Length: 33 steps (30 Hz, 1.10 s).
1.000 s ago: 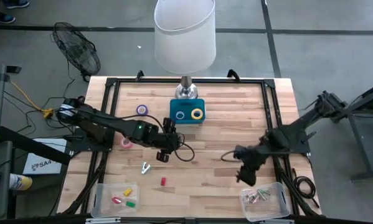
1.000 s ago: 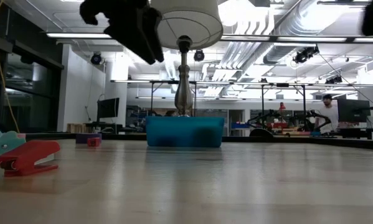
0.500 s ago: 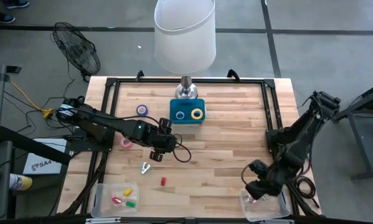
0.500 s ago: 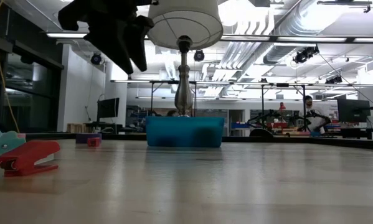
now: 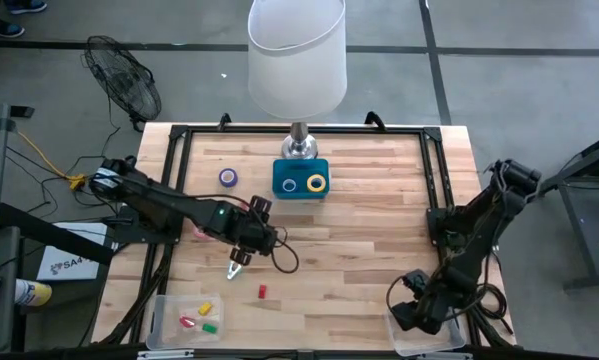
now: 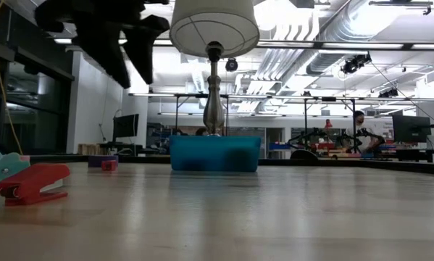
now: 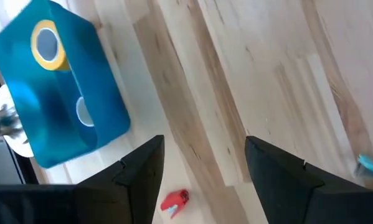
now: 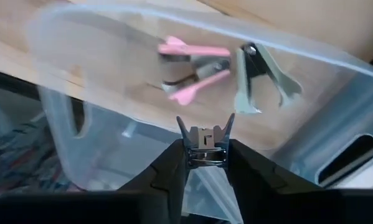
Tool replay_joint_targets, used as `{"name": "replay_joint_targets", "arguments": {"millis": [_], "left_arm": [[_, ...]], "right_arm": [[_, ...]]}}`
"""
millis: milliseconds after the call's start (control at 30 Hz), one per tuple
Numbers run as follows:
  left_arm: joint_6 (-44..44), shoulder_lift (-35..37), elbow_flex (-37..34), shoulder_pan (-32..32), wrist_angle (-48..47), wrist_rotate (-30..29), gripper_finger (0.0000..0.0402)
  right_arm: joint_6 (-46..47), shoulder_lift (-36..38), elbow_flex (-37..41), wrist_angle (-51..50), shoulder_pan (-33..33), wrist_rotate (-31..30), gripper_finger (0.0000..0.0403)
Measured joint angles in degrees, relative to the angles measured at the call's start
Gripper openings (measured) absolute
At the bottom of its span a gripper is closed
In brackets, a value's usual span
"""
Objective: Pick and place Stapler, Stapler remover, tape
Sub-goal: Put the black staple remover into the right transparent bin, then put the light blue staple remover into the right transparent bin
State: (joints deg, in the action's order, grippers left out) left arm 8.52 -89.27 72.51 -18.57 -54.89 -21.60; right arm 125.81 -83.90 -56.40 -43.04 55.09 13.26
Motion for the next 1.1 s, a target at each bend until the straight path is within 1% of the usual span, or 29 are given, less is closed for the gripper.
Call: {"name": "replay_joint_targets", "arguments": {"millis": [100, 267, 433, 567, 767, 933, 1100], "left_arm": [[-1.28, 0.0, 0.0, -1.48, -2.41, -0.49, 0.0218], [-5.23, 0.0, -0.01, -3.71, -7.95, -3.28, 0.0218], [-7.96, 1.17, -0.04, -5.55, -10.63, -4.76, 0.0218], [-9.91, 3.59, -0.04, -6.37, -12.26, -6.68, 0.0218], [-13.47, 8.79, -0.04, -6.23, -17.21, -10.44, 0.0218], [-16.12, 13.05, -0.04, -6.23, -20.5, -11.48, 0.0218], [-16.77, 16.29, -0.04, -6.23, -20.7, -12.02, 0.0218]], "right_arm": [[-0.01, -0.97, 0.0, 0.33, -0.15, 1.15, 0.0121], [0.22, -1.49, 0.0, 0.25, -1.1, 2.06, 0.0143], [1.5, -1.49, 0.0, -0.73, -1.2, 3.52, 0.0171], [1.8, -1.49, 0.0, -0.87, -1.2, 3.84, 0.0193], [3.4, -1.49, 0.0, -0.91, -1.2, 3.75, 0.0218], [5.32, -1.49, 0.0, -1.6, -1.16, 3.71, 0.024], [6.29, -1.47, 0.0, -3.31, -1.07, 3.84, 0.0268]]}}
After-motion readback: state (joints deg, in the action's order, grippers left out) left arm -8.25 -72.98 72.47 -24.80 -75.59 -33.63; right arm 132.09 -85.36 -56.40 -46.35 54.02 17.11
